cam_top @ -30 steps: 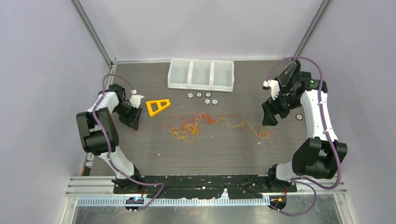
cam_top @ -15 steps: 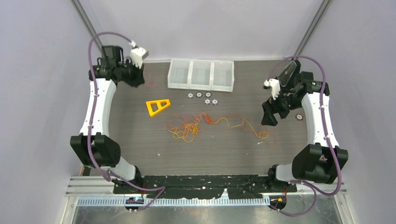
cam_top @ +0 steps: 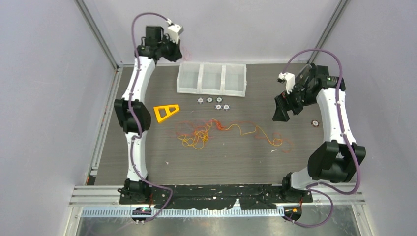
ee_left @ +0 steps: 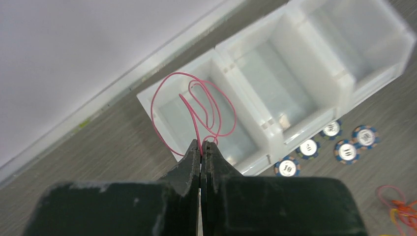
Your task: Untangle the cables
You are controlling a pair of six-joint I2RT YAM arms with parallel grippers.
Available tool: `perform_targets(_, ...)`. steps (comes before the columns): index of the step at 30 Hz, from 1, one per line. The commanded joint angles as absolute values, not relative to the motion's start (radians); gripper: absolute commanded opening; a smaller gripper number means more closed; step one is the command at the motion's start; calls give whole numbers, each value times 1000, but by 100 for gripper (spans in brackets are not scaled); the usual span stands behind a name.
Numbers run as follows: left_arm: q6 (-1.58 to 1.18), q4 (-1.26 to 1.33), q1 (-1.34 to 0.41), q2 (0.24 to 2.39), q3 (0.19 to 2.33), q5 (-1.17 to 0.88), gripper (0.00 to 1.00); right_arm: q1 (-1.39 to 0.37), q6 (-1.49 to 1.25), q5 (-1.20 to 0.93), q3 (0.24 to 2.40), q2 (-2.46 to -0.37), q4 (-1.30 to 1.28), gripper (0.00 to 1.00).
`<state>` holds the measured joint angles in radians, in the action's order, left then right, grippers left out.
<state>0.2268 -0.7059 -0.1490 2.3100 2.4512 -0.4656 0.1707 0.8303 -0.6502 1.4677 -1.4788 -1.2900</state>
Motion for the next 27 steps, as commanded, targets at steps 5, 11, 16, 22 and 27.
perform_targets(5, 328, -644, -180, 2358, 2459, -351, 58, 66, 754, -646, 1568, -1567, -1254, 96)
perform_targets(11, 380, -731, -151, 2030, 2157, -616, 100, -82, 692, -679, 1455, -1540, -1086, 99)
perform_targets(16, 577, -892, -114, 1756, 1718, -863, 97, -220, 565, -663, 1304, -1540, -789, 94)
perform_targets(22, 565, -1035, -126, 1814, 1620, -939, 73, -354, 533, -587, 1251, -1637, -653, 89)
perform_targets(27, 501, -841, -186, 1867, 1555, -1024, 71, -365, 518, -566, 1243, -1697, -626, 87)
